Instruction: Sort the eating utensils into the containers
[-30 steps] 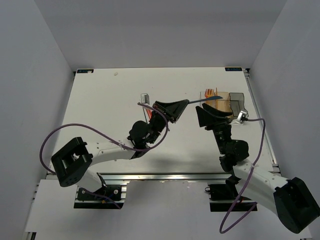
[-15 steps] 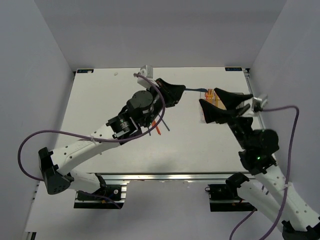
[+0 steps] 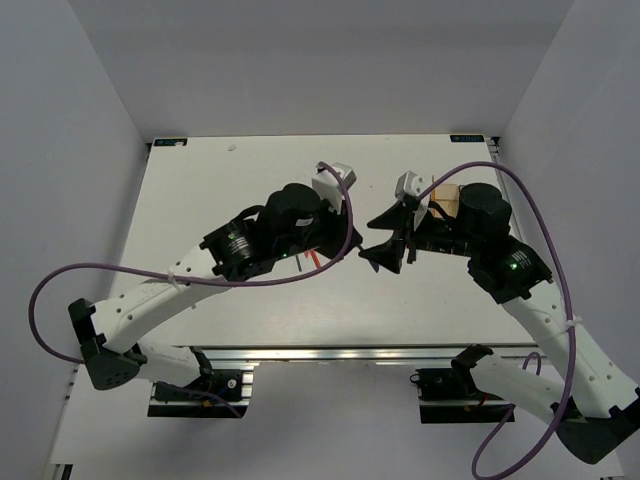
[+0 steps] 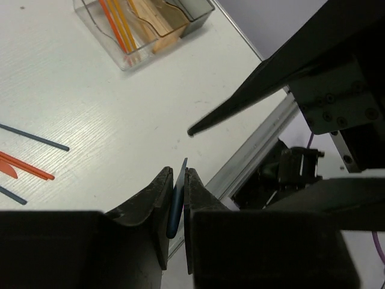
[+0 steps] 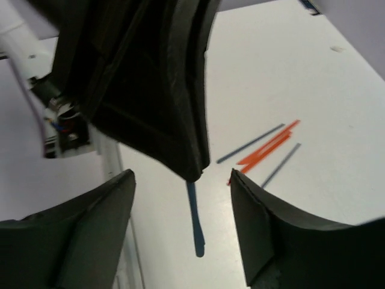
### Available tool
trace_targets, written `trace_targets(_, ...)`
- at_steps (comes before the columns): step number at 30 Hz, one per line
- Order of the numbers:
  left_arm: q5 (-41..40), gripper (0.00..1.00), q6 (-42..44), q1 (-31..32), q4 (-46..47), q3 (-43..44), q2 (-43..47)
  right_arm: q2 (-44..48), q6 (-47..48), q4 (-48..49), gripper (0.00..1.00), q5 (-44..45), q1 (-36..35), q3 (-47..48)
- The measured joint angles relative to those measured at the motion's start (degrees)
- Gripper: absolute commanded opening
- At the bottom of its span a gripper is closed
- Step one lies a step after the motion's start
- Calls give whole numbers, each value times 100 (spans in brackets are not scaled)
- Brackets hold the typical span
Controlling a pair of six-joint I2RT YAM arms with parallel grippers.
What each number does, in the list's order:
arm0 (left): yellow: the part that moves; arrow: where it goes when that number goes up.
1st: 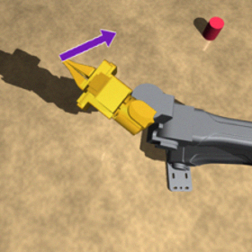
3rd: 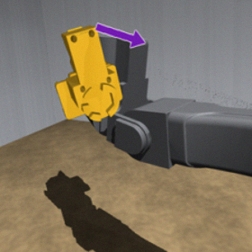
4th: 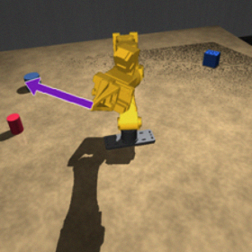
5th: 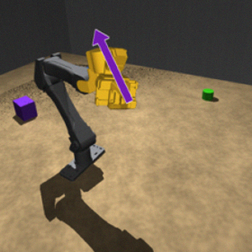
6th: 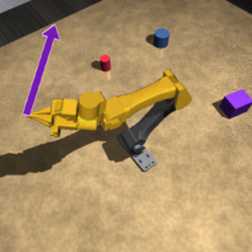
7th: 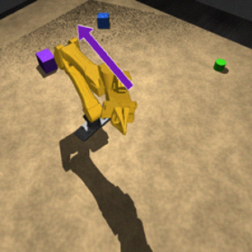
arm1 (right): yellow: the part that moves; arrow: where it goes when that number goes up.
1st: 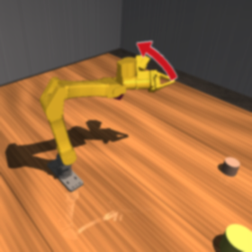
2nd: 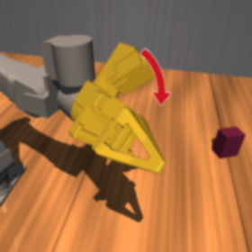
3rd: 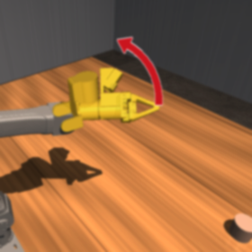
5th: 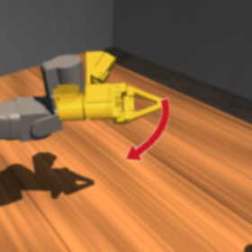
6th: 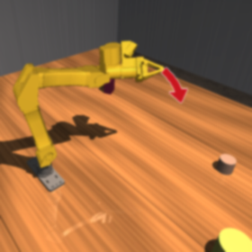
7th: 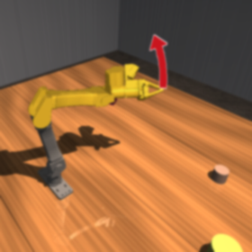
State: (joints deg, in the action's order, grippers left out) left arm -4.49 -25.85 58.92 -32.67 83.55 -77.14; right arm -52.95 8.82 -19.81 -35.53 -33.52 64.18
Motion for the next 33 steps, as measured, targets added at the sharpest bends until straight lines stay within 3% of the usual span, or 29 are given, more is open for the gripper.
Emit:
trace_targets(4,433,0,275,9,28,-142,295,50,179,-284,60,-612,-2,17)
trace_targets(14,1392,0,629,7,588,-824,693,-111,184,-245,40,-1169,0,-136)
trace_targets(22,1670,0,782,-13,839,-1062,911,-254,81,-63,50,-1622,-4,-219)
trace_targets(28,1683,0,828,-4,960,-1064,918,-278,85,-63,52,-1604,-4,-330)
trace_targets(33,1687,0,890,-2,1045,-1064,918,-260,70,-70,40,-1425,-4,-485)
